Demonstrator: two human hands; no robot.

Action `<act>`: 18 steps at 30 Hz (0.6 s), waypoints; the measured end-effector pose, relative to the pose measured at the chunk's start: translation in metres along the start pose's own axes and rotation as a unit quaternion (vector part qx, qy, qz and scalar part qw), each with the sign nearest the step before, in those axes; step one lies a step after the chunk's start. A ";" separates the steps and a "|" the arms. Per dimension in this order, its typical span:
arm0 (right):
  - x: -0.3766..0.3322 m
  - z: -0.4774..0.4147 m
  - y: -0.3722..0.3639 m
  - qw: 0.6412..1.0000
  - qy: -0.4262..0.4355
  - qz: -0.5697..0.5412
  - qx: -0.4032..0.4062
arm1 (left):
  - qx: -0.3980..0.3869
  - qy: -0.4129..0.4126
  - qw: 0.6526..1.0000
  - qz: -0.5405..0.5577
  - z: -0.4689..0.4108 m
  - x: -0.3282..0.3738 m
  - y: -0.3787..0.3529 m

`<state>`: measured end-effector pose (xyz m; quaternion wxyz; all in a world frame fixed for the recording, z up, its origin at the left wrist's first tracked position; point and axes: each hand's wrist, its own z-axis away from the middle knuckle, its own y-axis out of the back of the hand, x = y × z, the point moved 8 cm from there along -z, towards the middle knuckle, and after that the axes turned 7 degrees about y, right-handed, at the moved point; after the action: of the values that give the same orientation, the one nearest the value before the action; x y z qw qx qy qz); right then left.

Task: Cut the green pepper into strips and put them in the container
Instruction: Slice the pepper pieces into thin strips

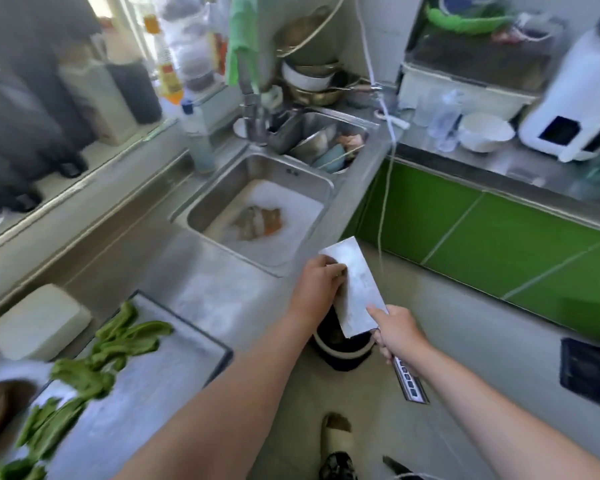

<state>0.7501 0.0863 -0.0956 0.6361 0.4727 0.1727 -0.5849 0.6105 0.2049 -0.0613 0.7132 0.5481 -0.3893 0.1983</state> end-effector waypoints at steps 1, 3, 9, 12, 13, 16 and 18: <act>0.006 -0.008 0.018 1.000 -0.004 0.003 0.016 | -0.014 -0.006 1.000 -0.013 -0.010 0.013 -0.015; 0.018 -0.024 0.050 0.999 -0.016 0.012 0.041 | -0.035 -0.008 0.999 -0.030 -0.031 0.029 -0.045; 0.043 -0.066 0.114 0.993 -0.043 0.078 0.077 | -0.103 0.017 0.992 -0.065 -0.072 0.035 -0.117; 0.049 -0.080 0.129 0.989 -0.053 0.107 0.088 | -0.166 0.042 0.980 -0.105 -0.079 0.018 -0.141; 0.051 -0.084 0.130 0.988 -0.056 0.111 0.089 | -0.173 0.049 0.975 -0.131 -0.081 0.011 -0.144; 0.050 -0.090 0.125 0.989 -0.055 0.111 0.084 | -0.172 0.089 0.968 -0.158 -0.084 -0.008 -0.134; 0.043 -0.091 0.119 0.989 -0.049 0.117 0.077 | -0.162 0.092 0.970 -0.158 -0.083 -0.015 -0.120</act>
<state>0.8995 0.1191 -0.1264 0.6693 0.5083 0.0389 -0.5406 0.7146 0.2464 -0.1560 0.8473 0.4594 -0.2577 0.0672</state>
